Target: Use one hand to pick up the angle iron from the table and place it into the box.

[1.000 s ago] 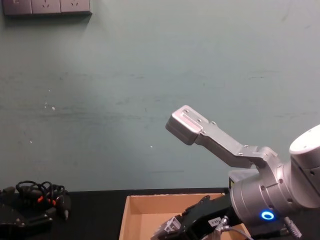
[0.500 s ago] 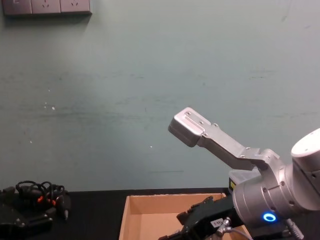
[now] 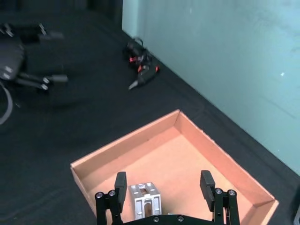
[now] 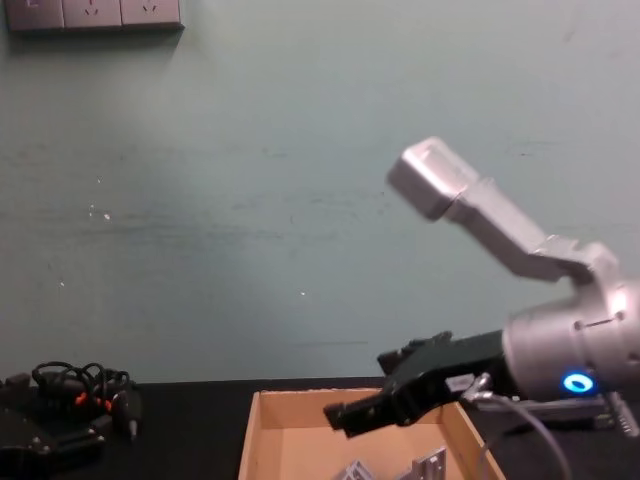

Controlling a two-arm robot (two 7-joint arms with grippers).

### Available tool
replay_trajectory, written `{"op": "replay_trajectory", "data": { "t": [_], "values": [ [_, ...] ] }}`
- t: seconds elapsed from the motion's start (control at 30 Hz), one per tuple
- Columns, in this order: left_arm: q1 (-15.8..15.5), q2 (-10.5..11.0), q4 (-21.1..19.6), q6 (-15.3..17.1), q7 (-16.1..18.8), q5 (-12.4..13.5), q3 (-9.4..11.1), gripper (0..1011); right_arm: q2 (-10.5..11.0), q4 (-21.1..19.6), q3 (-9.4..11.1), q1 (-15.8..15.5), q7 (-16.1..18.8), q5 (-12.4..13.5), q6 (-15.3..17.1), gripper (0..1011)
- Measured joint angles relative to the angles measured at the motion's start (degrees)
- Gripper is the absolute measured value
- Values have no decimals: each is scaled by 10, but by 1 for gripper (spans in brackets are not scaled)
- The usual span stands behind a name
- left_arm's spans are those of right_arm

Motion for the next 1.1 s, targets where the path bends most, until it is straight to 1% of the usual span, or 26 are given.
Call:
{"op": "replay_trajectory", "data": {
  "t": [0.03, 0.1, 0.13, 0.2, 0.23, 0.27, 0.3, 0.37, 0.4, 0.5, 0.53, 0.57, 0.63, 0.67, 0.73, 0.77, 0.83, 0.87, 0.97, 1.07, 1.1],
  "values": [
    [0, 0, 0, 0, 0, 0, 0, 1011, 7, -17, 7, -9, 2, 7, -1, 1000],
    [0, 0, 0, 0, 0, 0, 0, 1011, 16, -37, 15, -20, 5, 16, -2, 1000],
    [0, 0, 0, 0, 0, 0, 0, 1012, 27, -61, 23, -32, 9, 25, -3, 1000],
    [0, 0, 0, 0, 0, 0, 0, 1011, 39, -83, 30, -46, 14, 34, -5, 1000],
    [0, 0, 0, 0, 0, 0, 0, 1011, 51, -108, 36, -59, 19, 43, -7, 1000],
    [0, 0, 0, 0, 0, 0, 0, 1011, 57, -119, 38, -65, 22, 48, -8, 1000],
    [0, 0, 0, 0, 0, 0, 0, 1011, 69, -136, 42, -75, 27, 56, -10, 1000],
    [0, 0, 0, 0, 0, 0, 0, 1011, 83, -155, 45, -85, 35, 63, -11, 1000],
    [0, 0, 0, 0, 0, 0, 0, 1011, 96, -171, 47, -95, 42, 69, -13, 1000],
    [0, 0, 0, 0, 0, 0, 0, 1011, 117, -193, 49, -108, 55, 79, -15, 1000],
    [0, 0, 0, 0, 0, 0, 0, 1011, 131, -207, 48, -115, 65, 84, -15, 1000],
    [0, 0, 0, 0, 0, 0, 0, 1011, 138, -213, 48, -118, 71, 87, -16, 1000],
    [0, 0, 0, 0, 0, 0, 0, 1011, 149, -224, 45, -123, 82, 92, -16, 1000],
    [0, 0, 0, 0, 0, 0, 0, 1011, 159, -232, 41, -125, 93, 95, -16, 1000],
    [0, 0, 0, 0, 0, 0, 0, 1011, 170, -238, 35, -127, 106, 98, -16, 1000],
    [0, 0, 0, 0, 0, 0, 0, 1011, 178, -243, 28, -127, 117, 100, -17, 1000],
    [0, 0, 0, 0, 0, 0, 0, 1011, 185, -246, 19, -127, 128, 101, -17, 1000],
    [0, 0, 0, 0, 0, 0, 0, 1011, 191, -247, 10, -126, 138, 101, -17, 1000],
    [0, 0, 0, 0, 0, 0, 0, 1011, 196, -246, -3, -123, 150, 100, -18, 1000],
    [0, 0, 0, 0, 0, 0, 0, 1011, 201, -234, -25, -113, 166, 95, -18, 1000],
    [0, 0, 0, 0, 0, 0, 0, 1011, 201, -230, -29, -111, 168, 94, -18, 1000]
  ]
}}
